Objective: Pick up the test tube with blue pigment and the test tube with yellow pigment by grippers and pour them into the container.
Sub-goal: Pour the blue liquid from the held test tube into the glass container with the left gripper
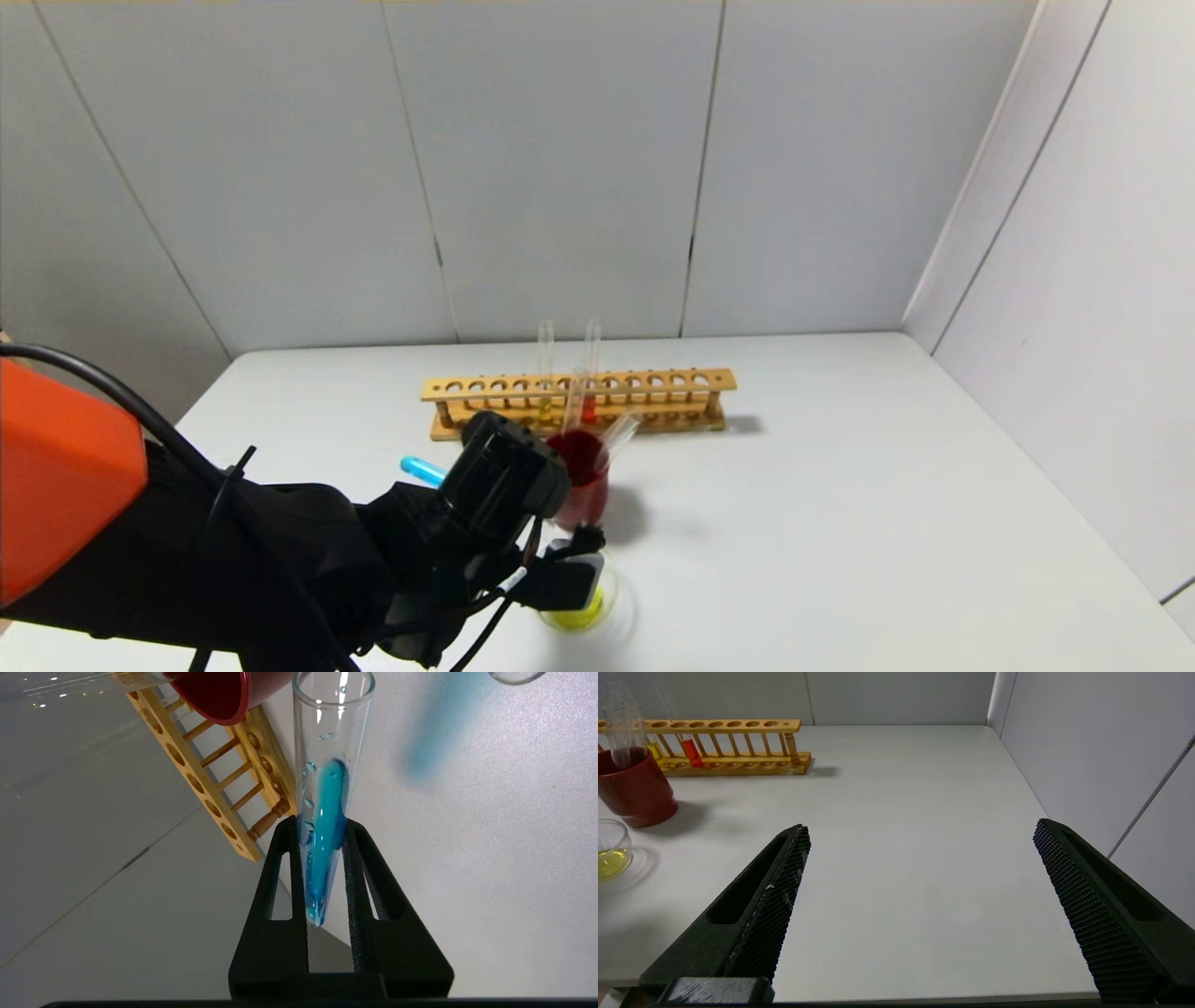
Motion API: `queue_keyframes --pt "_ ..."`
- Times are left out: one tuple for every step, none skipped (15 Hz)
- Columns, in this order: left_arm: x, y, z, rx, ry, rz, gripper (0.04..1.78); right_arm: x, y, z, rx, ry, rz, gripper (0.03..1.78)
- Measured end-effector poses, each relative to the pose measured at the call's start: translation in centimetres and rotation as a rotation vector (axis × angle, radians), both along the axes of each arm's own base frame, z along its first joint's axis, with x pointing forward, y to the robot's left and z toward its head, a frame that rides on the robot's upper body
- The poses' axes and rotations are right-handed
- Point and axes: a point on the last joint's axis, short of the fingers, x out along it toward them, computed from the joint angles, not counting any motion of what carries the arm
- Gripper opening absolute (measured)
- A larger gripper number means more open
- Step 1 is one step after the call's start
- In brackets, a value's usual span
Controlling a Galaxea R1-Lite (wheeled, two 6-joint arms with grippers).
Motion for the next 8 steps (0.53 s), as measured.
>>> queue_keyframes --pt "0.05 -0.07 -0.08 0.006 0.001 -0.003 0.30 0.00 0.00 0.00 0.000 0.000 0.000 1.75" --pt "0.08 -0.10 -0.11 0.014 0.002 -0.009 0.30 0.00 0.00 0.00 0.000 0.000 0.000 1.75" --pt "0.09 -0.12 -0.12 0.022 0.002 -0.015 0.30 0.00 0.00 0.00 0.000 0.000 0.000 1.75" --pt "0.10 -0.18 -0.06 0.026 -0.001 -0.020 0.30 0.00 0.00 0.00 -0.001 0.000 0.000 1.75" --pt "0.11 -0.24 -0.03 0.027 -0.003 -0.021 0.30 0.00 0.00 0.00 0.000 0.000 0.000 1.75" --pt "0.09 -0.31 -0.02 0.028 -0.005 -0.021 0.30 0.00 0.00 0.00 0.000 0.000 0.000 1.75" --pt "0.07 -0.36 0.01 0.028 -0.008 -0.021 0.30 0.00 0.00 0.00 0.000 0.000 0.000 1.75" --pt "0.05 -0.40 0.01 0.030 -0.009 -0.021 0.30 0.00 0.00 0.00 -0.001 0.000 0.000 1.75"
